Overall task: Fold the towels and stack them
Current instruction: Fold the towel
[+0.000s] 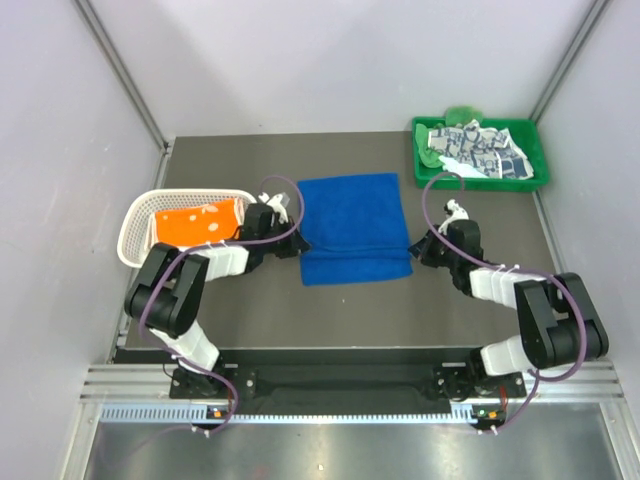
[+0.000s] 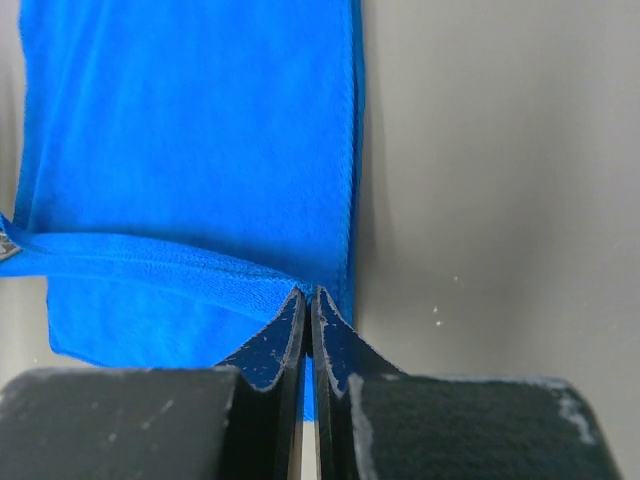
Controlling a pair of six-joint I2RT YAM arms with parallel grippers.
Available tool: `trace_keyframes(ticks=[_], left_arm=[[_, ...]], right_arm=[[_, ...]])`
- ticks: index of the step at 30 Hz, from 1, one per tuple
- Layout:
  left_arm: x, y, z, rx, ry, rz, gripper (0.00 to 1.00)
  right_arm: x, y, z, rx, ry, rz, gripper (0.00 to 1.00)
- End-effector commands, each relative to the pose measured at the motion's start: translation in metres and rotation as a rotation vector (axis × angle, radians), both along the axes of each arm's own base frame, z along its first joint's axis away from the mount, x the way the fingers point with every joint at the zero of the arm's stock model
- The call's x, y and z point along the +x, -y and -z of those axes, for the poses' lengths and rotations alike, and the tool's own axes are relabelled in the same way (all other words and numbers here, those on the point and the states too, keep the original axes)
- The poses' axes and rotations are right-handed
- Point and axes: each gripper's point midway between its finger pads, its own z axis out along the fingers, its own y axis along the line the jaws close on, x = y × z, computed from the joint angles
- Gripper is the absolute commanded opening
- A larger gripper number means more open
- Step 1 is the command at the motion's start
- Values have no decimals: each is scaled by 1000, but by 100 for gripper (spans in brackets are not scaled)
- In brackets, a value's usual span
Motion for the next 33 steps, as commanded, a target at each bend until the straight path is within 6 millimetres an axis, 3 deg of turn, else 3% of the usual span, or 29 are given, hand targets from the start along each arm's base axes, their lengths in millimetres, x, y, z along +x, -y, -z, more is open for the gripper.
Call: trace_keyframes(ticks=[1,4,9,16,25,33], left_arm=[[3,8,-1,-18,50,5,0],[-1,9,2,-20,44,10,0],[-8,9,0,-5,53,16,9],[-21,4,5,9,53,20,24],[-30,-1,-4,5,79,16,28],[-45,-2,-3,-3,78,36,39]], right_arm=[[11,-11,-16,59,85,-21,0],[10,-11,-10,59,66,-15,0],[9,-9,-9,54,61,-9,3],[-1,-5,-9,42,59,7,16],[-17,0,-9,45,59,16,34],[-25,6,-9,29,55,36,36]])
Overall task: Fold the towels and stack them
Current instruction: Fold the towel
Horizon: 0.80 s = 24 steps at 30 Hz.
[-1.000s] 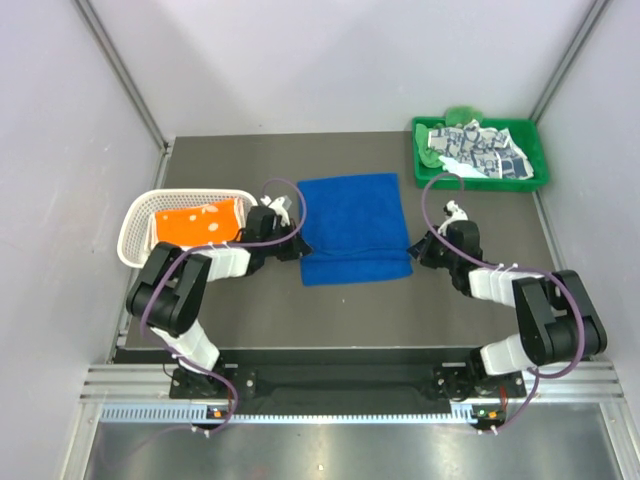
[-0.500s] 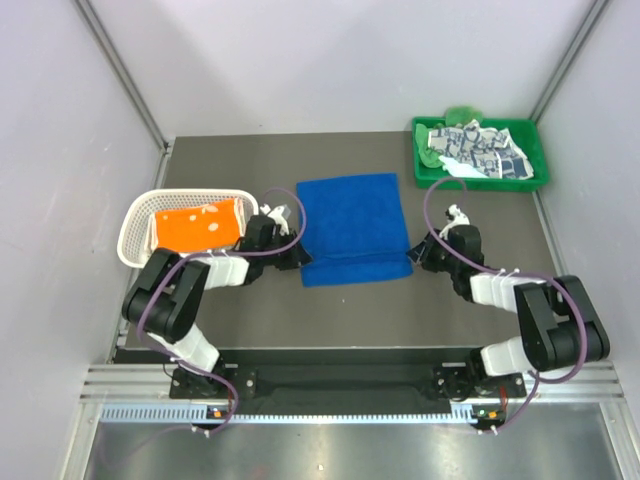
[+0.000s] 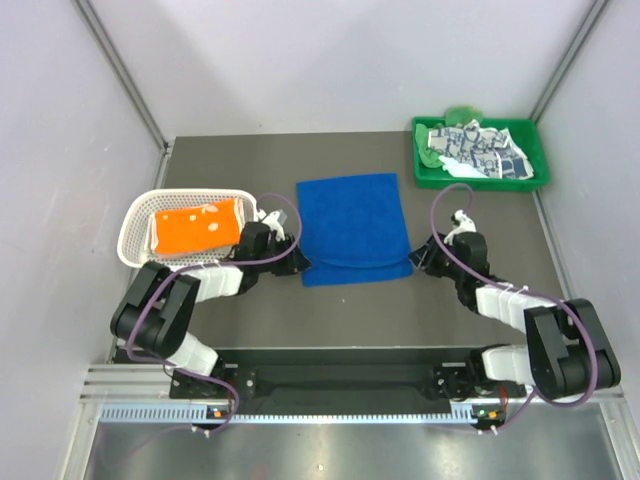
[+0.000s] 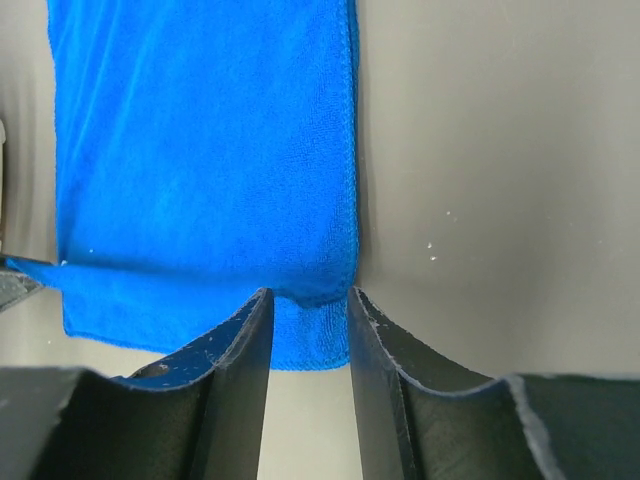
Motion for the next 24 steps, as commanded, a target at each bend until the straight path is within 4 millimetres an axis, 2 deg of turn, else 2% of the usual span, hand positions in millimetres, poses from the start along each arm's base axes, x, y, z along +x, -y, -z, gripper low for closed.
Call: trace_keyframes(ticks=[1,6,10,14,15,17,18,19,20,21,22,23,24], left_arm=[[-1,5,-19,-35,75,25,40],[-11,3,-29,-52,78,28,39],[-20,3,-42,-77,77,38,32],[-19,4,-66,-106,114,29,23],[-15,6,-75,-115,129,24,22],[-4,-1,-77,-82,128,-33,22],[6,0,-87,-80,139,-64,24],[12,0,-90,-77,137,-77,25],[26,3,-94,-68,142,-87,26],[34,5,-97,-69,146,-97,27],[43,6,-95,-59,141,-113,28],[59,10,-95,-44,126,-128,28],[72,7,-93,-16,127,-165,30]], right_arm=[[1,1,-11,-5,44,7,36],[-4,5,-15,-17,40,26,39],[-3,13,-23,-51,49,52,40],[4,15,-31,-74,52,60,41],[11,14,-40,-73,69,64,41],[17,13,-38,-88,43,56,42],[27,11,-50,-85,61,53,42],[32,10,-45,-97,39,46,42],[44,6,-59,-91,63,39,42],[51,4,-62,-91,66,37,43],[58,3,-56,-103,42,32,43],[72,0,-70,-99,62,25,43],[79,-1,-69,-104,56,24,42]])
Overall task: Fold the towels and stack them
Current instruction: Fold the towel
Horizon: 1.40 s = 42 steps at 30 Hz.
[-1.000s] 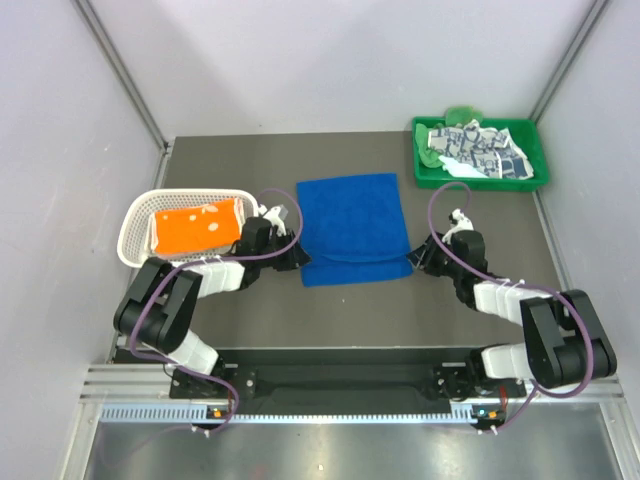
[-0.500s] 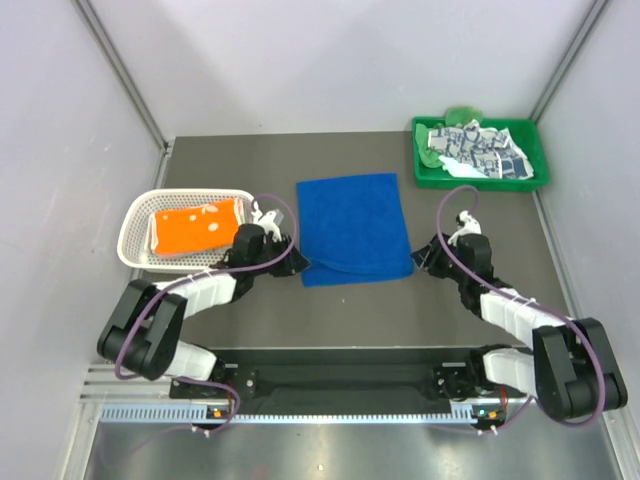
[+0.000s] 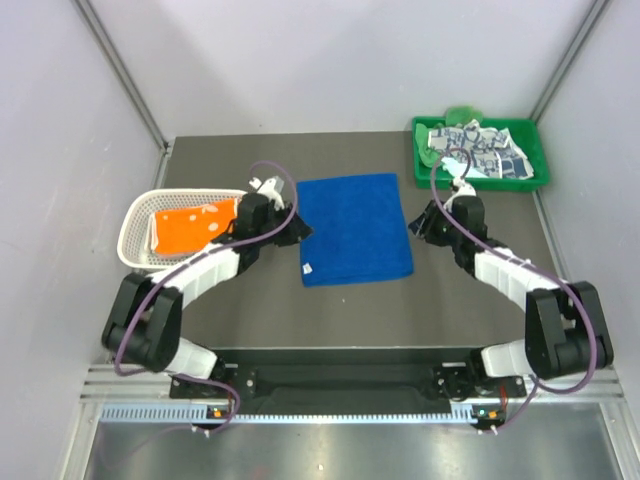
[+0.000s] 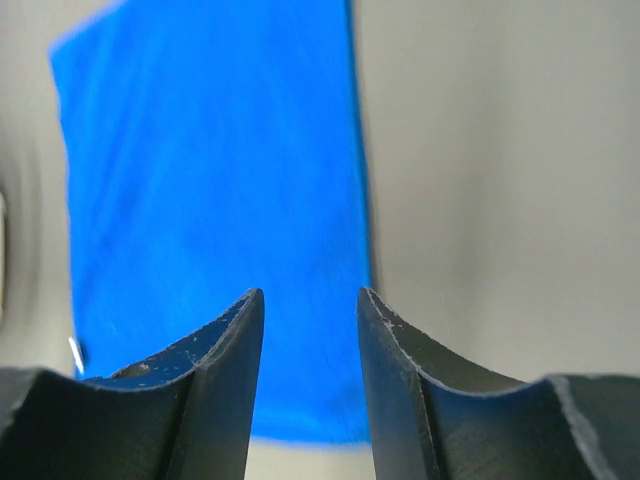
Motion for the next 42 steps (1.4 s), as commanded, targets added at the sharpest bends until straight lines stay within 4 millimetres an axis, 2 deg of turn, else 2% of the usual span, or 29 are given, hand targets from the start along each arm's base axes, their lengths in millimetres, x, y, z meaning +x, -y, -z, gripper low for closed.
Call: trace_keyframes(ticks=[1,2,3,4,5,6,7,8,9,10,11,12,13,14,15,16,17,18,19,20,21,22,23,24,25,30,36,40,42], left_arm=[[48,0,7,63,-19,-110,30],[65,4,-5,63,13,-120,32],[76,1,-3,90,7,-154,32],[87,-1,13,128,-25,-181,33],[107,-2,-2,135,5,-224,37],[115,-4,1,151,-4,-247,39],[129,-11,15,186,-15,-294,41],[146,-9,1,176,20,-308,43],[149,-12,10,201,-14,-319,44],[159,-18,26,228,-38,-343,44],[173,-17,17,220,-16,-346,45],[180,-17,20,222,-16,-347,47],[186,-21,39,247,-44,-351,47],[199,-21,32,254,-21,-354,47],[204,-23,35,265,-27,-354,47],[212,-26,45,283,-50,-356,47],[216,-28,50,288,-57,-360,47],[220,-32,53,287,-65,-365,47],[222,-31,64,290,-80,-358,47],[226,-31,61,288,-74,-355,47],[229,-33,64,296,-78,-359,47],[229,-33,71,304,-89,-358,48],[232,-33,69,307,-83,-354,48],[233,-32,68,307,-81,-349,49],[234,-32,70,310,-83,-349,49],[236,-35,68,327,-75,-350,51],[236,-28,81,321,-99,-308,52],[235,-28,87,325,-112,-303,52],[236,-29,91,333,-119,-307,51]], right_arm=[[36,-8,-13,-26,20,-25,42],[49,-13,-25,-22,40,-35,42],[54,-15,-21,-26,25,-36,41],[60,-16,-10,-40,2,-43,41],[77,-18,-21,-43,32,-37,41],[84,-20,-9,-56,7,-44,41],[93,-21,-8,-62,11,-47,42],[110,-26,-20,-58,48,-53,42],[119,-26,-5,-78,24,-62,42],[127,-28,-4,-83,28,-71,42],[145,-32,-18,-83,67,-77,41],[153,-33,-3,-102,51,-86,41],[160,-33,-1,-113,49,-88,42],[177,-34,-17,-122,92,-82,42],[184,-34,-1,-146,67,-86,42],[199,-35,-15,-159,87,-84,42],[207,-35,-15,-173,89,-82,42],[210,-35,3,-197,49,-91,42],[215,-34,2,-203,50,-88,42],[223,-35,-5,-214,60,-78,42],[226,-35,3,-229,50,-82,43],[229,-35,3,-240,50,-84,43],[233,-36,-2,-257,54,-76,43],[234,-36,7,-275,40,-83,43],[237,-37,3,-280,47,-83,43],[235,-38,15,-304,32,-95,46],[235,-39,34,-327,1,-101,47],[241,-44,30,-337,10,-106,48],[242,-40,37,-367,-14,-82,48]])
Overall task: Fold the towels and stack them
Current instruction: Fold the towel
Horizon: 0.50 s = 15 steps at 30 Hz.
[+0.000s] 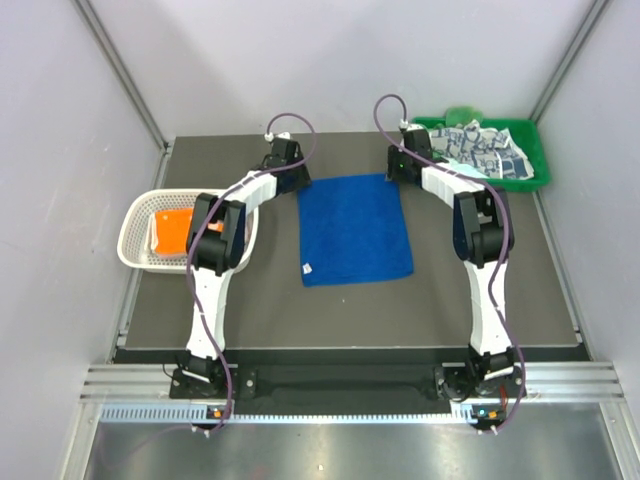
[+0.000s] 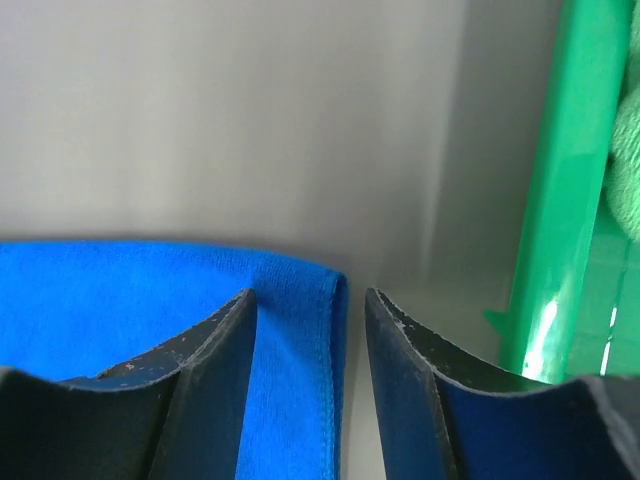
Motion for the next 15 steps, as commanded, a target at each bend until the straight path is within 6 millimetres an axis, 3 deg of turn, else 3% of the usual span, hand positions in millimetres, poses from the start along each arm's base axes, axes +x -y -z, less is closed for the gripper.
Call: trace_keyframes(ticks=[1,15], left_arm=[[2,0,10,19,-24,9,51],[3,-2,25,40,-54,3,35]], right_arm=[[15,0,-13,-50,31,23,48],[20,-7,-7,-62,17,33,42]])
